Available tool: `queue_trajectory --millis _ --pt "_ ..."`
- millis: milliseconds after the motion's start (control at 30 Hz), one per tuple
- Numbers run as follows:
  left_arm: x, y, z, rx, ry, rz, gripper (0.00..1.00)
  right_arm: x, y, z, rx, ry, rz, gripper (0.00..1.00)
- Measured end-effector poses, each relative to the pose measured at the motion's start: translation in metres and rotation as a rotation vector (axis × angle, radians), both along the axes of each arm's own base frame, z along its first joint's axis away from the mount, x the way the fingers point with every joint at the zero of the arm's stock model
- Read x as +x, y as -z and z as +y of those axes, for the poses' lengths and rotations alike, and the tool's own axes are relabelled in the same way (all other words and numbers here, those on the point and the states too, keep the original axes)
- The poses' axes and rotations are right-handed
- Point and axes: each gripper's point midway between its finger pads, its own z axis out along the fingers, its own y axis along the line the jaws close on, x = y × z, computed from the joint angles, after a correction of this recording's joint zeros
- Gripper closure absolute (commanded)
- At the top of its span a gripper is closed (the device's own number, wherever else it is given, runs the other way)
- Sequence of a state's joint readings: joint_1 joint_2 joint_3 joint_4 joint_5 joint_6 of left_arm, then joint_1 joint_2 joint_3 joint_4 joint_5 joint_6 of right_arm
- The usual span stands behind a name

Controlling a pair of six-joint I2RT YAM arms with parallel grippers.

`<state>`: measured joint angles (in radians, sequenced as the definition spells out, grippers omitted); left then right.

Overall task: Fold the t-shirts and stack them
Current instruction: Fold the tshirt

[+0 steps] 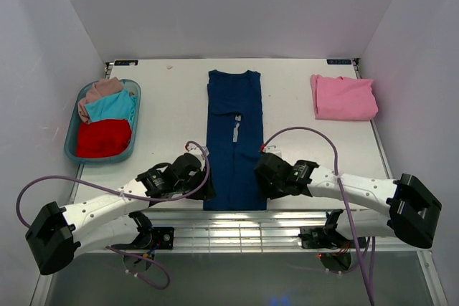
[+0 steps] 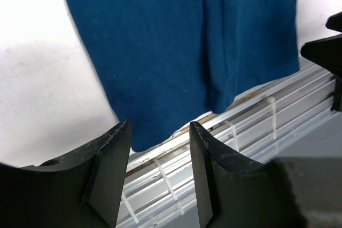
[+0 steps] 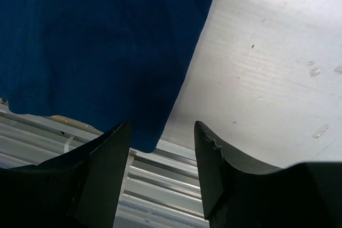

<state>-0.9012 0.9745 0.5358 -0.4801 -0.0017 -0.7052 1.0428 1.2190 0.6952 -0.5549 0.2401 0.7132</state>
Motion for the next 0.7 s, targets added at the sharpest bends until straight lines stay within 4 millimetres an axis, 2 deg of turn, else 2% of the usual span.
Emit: queue_trajectory --millis 333,567,700 --pt "-0.020 0.031 0.012 0.038 -0.017 0.111 0.43 -0.028 0.022 0.003 0.000 0.003 0.081 0.45" --pt "-0.026 0.046 0.013 0.058 -0.019 0.153 0.43 -0.033 0.029 0.007 0.008 0.009 0.096 0.47" --pt "-0.026 0.046 0.010 0.045 -0.017 0.162 0.44 -0.033 0.030 0.012 0.020 0.007 0.094 0.52"
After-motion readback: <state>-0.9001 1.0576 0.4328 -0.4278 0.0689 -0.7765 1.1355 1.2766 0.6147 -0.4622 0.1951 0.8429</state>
